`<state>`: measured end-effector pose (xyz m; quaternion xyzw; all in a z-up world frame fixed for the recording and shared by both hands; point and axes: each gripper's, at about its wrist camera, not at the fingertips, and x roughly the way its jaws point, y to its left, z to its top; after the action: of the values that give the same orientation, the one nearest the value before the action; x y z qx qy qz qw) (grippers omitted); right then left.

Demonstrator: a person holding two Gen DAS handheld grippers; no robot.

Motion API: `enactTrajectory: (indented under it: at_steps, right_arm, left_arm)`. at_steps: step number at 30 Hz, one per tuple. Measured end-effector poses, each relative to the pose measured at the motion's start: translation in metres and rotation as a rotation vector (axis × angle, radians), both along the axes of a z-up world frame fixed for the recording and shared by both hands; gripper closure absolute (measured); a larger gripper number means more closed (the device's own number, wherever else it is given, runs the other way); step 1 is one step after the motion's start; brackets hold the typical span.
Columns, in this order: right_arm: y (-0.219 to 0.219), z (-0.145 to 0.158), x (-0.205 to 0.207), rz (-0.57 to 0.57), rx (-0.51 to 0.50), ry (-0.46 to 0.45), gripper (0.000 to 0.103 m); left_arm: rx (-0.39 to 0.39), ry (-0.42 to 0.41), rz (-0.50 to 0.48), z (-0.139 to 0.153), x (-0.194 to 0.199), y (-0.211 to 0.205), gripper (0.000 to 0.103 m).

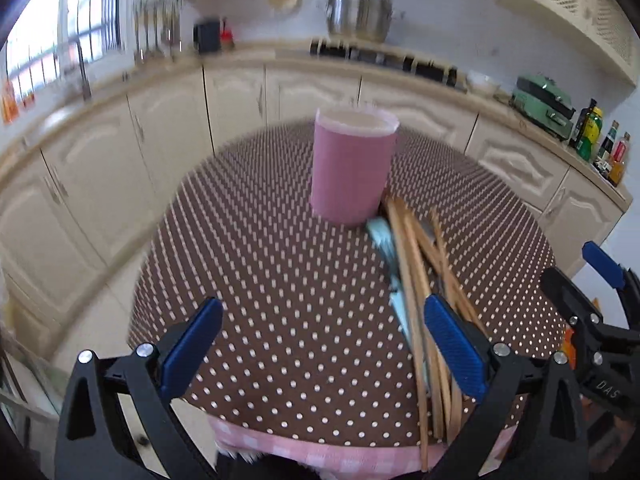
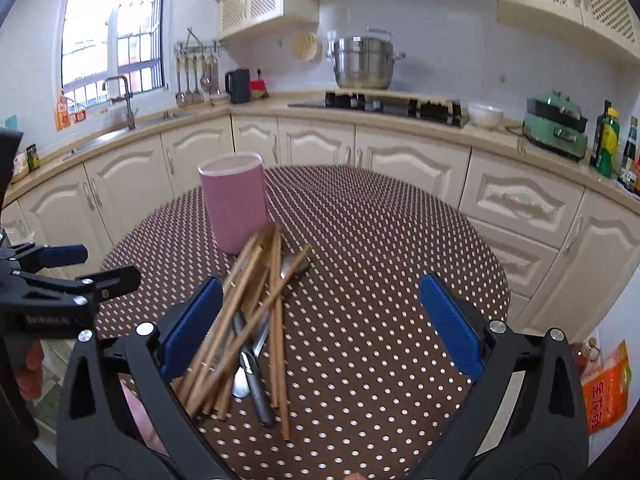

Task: Organize utensils
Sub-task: 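Lower the right tool to the chopstick pile and close on one chopstick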

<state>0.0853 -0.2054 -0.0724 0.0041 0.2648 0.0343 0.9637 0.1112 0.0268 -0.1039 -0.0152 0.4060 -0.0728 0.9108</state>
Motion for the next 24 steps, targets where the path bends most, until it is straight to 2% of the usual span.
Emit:
enactTrajectory:
  at_steps: [7,11,13,16,24]
  right_arm:
    - [-0.007,-0.020,0.012,-0.002,0.004,0.071,0.006]
    - [-0.011,-0.026,0.017,-0.002,0.007,0.096,0.006]
    - [-0.013,-0.028,0.018,-0.003,0.008,0.104,0.006]
    - [-0.016,-0.031,0.018,-0.011,0.009,0.114,0.006]
    - [-0.021,-0.038,0.023,-0.018,0.016,0.143,0.006]
  left_arm:
    - [-0.022,0.123,-0.053,-0.026,0.018,-0.007,0.004]
    - [-0.035,0.142,-0.106,-0.028,0.022,-0.026,0.006]
    - [-0.035,0.168,-0.133,-0.034,0.030,-0.036,0.025]
    - [-0.058,0.221,-0.148,-0.046,0.039,-0.042,0.038]
    - [-0.060,0.223,-0.156,-0.050,0.051,-0.052,0.038]
